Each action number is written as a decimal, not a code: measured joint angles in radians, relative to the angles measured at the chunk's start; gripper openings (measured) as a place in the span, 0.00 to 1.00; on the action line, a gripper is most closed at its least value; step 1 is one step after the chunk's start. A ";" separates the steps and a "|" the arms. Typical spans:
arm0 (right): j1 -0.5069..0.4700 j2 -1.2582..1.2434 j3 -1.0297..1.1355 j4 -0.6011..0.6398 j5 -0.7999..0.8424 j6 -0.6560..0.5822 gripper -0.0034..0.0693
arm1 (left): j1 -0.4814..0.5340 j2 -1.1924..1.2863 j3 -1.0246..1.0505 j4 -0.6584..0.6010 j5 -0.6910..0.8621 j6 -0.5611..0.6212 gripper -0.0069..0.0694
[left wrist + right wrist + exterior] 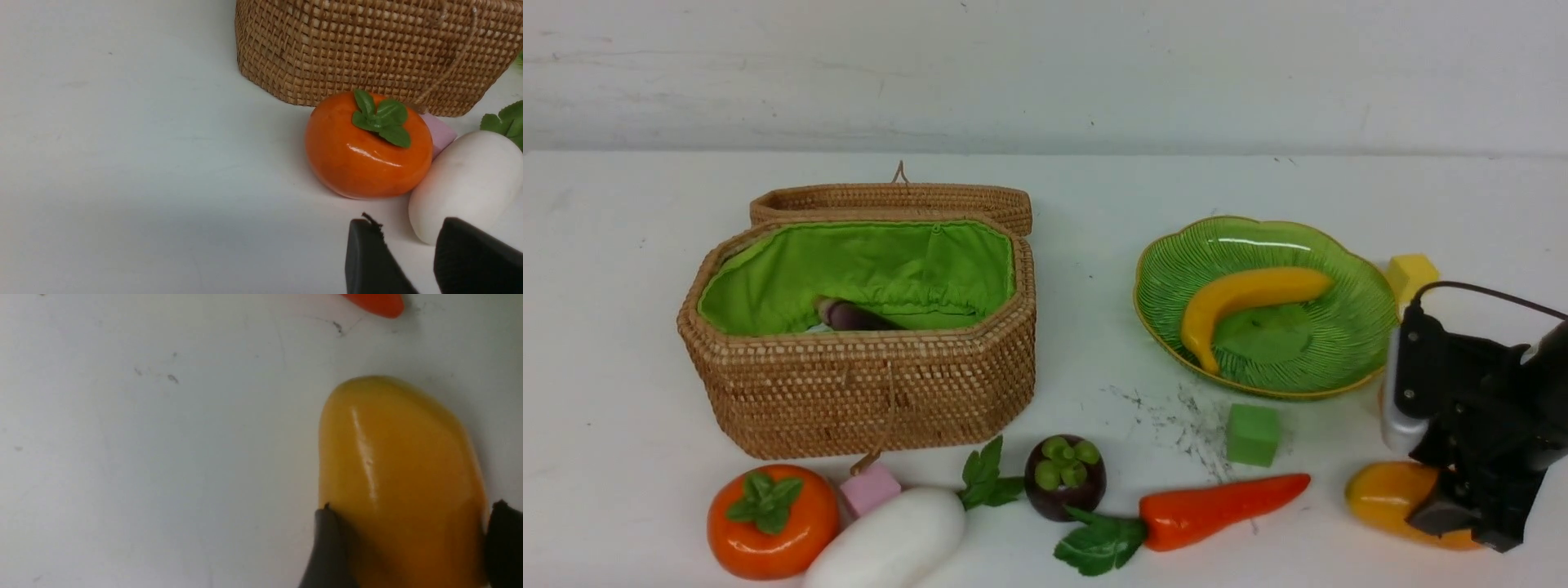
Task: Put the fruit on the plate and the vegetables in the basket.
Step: Use the right arm to grab a mango and put it into the right plate, then use the right arm to grab a carrot and put it into the left basket, then grab a tomato with your left arm and place it on the plate on the right.
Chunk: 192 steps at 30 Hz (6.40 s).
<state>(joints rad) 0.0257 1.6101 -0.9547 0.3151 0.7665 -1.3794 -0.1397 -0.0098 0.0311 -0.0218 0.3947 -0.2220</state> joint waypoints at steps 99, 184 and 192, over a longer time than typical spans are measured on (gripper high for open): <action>-0.059 0.214 -0.503 0.179 -0.145 0.618 0.94 | 0.000 0.000 0.000 0.000 0.000 0.000 0.40; 0.482 0.213 -0.846 0.483 0.202 0.093 0.72 | 0.000 0.000 0.000 0.000 0.000 0.000 0.40; 0.237 -0.085 -0.807 -0.146 0.144 0.775 0.06 | 0.000 0.000 0.000 0.000 0.000 0.000 0.40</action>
<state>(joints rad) 0.2630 1.5253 -1.7622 0.1692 0.9106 -0.6044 -0.1397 -0.0098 0.0311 -0.0218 0.3947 -0.2220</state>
